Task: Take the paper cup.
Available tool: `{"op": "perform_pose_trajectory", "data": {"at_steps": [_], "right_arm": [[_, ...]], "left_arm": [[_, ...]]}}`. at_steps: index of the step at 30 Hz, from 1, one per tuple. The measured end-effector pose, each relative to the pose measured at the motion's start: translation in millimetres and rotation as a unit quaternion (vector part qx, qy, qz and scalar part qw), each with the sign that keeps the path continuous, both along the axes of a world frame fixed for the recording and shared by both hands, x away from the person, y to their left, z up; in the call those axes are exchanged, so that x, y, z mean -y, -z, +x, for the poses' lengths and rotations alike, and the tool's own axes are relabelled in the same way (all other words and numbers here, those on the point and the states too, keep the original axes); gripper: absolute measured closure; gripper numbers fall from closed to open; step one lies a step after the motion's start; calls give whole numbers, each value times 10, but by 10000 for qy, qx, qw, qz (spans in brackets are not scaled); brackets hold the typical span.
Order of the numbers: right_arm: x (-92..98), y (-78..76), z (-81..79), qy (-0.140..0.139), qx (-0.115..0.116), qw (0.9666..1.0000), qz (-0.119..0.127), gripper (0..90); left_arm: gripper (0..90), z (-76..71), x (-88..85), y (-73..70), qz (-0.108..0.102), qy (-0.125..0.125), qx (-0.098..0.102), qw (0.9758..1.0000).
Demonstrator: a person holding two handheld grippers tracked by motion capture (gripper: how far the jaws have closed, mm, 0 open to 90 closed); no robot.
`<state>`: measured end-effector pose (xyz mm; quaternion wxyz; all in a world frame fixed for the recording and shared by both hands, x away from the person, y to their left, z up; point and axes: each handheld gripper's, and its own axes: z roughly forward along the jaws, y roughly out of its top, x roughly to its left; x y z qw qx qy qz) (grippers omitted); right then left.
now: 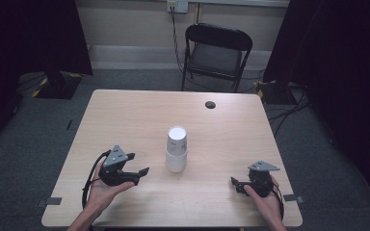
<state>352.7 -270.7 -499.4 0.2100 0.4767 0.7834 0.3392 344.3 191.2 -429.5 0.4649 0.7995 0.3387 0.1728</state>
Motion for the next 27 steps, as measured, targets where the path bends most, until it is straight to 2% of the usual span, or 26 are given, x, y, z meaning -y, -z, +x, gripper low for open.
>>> {"op": "perform_pose_trajectory", "data": {"at_steps": [2,5,6,12,14,17,27], "right_arm": [[-4,0,4,6,0,10000,3,113],[-9,-1,10,18,-6,10000,-4,114],[-13,0,16,21,0,10000,-7,114],[-13,0,17,21,0,10000,-8,114],[-13,0,17,21,1,10000,-8,114],[-13,0,17,21,1,10000,-9,114],[-17,0,17,37,0,10000,1,114]], "left_arm": [[193,14,56,-52,-88,25,50,9999],[168,49,116,-100,-251,68,-4,9997],[168,64,165,-132,-177,148,39,9997],[171,108,258,-210,-211,176,154,9995],[174,132,298,-243,-334,187,219,9990],[173,153,341,-288,-373,184,290,9987],[166,260,496,-420,-482,285,256,9981]]}}
